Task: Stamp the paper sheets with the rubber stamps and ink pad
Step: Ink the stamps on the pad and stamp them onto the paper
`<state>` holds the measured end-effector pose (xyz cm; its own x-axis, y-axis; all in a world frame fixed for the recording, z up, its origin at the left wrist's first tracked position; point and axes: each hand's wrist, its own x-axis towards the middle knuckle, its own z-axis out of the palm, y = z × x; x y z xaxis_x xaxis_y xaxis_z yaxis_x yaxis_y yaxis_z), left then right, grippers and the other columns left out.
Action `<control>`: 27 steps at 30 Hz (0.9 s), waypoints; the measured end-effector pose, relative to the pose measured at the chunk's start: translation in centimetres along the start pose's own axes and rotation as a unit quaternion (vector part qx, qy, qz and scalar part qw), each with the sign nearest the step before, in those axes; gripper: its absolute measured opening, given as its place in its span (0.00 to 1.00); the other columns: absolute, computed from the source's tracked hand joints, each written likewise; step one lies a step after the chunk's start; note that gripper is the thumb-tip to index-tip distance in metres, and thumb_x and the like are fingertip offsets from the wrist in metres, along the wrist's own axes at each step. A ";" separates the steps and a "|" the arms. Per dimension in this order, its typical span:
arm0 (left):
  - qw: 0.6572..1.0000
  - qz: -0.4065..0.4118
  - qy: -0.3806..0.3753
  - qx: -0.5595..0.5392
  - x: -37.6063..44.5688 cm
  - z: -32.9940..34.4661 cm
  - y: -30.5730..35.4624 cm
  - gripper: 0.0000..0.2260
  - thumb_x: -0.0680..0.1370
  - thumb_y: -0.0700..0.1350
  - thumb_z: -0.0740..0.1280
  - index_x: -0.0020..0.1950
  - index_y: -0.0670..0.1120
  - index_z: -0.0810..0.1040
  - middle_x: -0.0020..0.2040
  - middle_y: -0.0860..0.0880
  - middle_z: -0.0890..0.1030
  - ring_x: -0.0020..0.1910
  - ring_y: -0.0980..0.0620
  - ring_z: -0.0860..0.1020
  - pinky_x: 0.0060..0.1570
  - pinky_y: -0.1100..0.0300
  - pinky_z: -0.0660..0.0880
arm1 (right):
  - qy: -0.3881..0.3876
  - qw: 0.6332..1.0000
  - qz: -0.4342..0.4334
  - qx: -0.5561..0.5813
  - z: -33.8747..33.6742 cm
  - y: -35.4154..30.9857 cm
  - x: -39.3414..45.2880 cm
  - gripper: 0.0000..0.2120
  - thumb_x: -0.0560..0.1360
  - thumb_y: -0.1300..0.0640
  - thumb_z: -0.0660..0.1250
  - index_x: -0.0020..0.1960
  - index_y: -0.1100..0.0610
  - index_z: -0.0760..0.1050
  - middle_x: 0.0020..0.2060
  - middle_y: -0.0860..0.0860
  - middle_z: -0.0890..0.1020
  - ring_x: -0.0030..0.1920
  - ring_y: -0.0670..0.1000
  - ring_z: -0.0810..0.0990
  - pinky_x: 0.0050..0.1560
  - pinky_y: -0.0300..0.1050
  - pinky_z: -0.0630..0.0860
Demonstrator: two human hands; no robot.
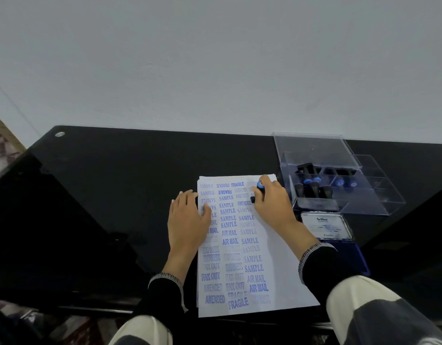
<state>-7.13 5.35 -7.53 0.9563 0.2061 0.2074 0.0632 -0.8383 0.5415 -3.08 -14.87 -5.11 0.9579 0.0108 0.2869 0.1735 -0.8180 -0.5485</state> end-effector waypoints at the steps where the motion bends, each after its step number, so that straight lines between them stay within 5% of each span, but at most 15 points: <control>1: 1.000 0.000 0.000 0.001 0.0 0.0 0.0 0.18 0.81 0.52 0.61 0.68 0.46 0.72 0.71 0.48 0.71 0.74 0.49 0.64 0.74 0.54 0.54 | 0.006 1.000 0.003 0.003 0.1 0.0 -0.2 0.05 0.79 0.58 0.61 0.51 0.60 0.69 0.39 0.54 0.73 0.39 0.54 0.72 0.37 0.46 0.69; 8: 1.000 -0.003 -0.003 0.004 0.0 -0.1 0.2 0.18 0.81 0.52 0.61 0.69 0.47 0.71 0.72 0.49 0.70 0.74 0.49 0.63 0.75 0.54 0.54 | 0.048 0.999 -0.009 0.019 0.6 0.1 -1.3 0.04 0.79 0.60 0.62 0.47 0.60 0.68 0.37 0.52 0.70 0.36 0.52 0.69 0.34 0.41 0.64; 19: 1.000 -0.002 -0.004 -0.001 0.1 0.0 0.0 0.18 0.81 0.52 0.61 0.68 0.47 0.71 0.72 0.49 0.70 0.75 0.49 0.63 0.75 0.54 0.53 | 0.027 0.999 0.009 0.029 0.5 0.2 -0.8 0.05 0.79 0.58 0.62 0.51 0.60 0.69 0.39 0.54 0.72 0.38 0.54 0.73 0.36 0.48 0.74; 27: 1.000 -0.004 -0.006 -0.002 0.1 0.0 0.0 0.18 0.81 0.52 0.61 0.69 0.46 0.71 0.72 0.49 0.70 0.75 0.49 0.62 0.75 0.53 0.53 | 0.020 0.999 -0.012 -0.047 0.5 -0.1 -0.8 0.07 0.80 0.56 0.59 0.52 0.61 0.69 0.39 0.53 0.70 0.37 0.52 0.70 0.35 0.44 0.68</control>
<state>-7.07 5.36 -7.53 0.9591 0.2060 0.1940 0.0691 -0.8352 0.5456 -3.79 -14.50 -5.63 0.9435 0.0092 0.3313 0.1723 -0.8677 -0.4664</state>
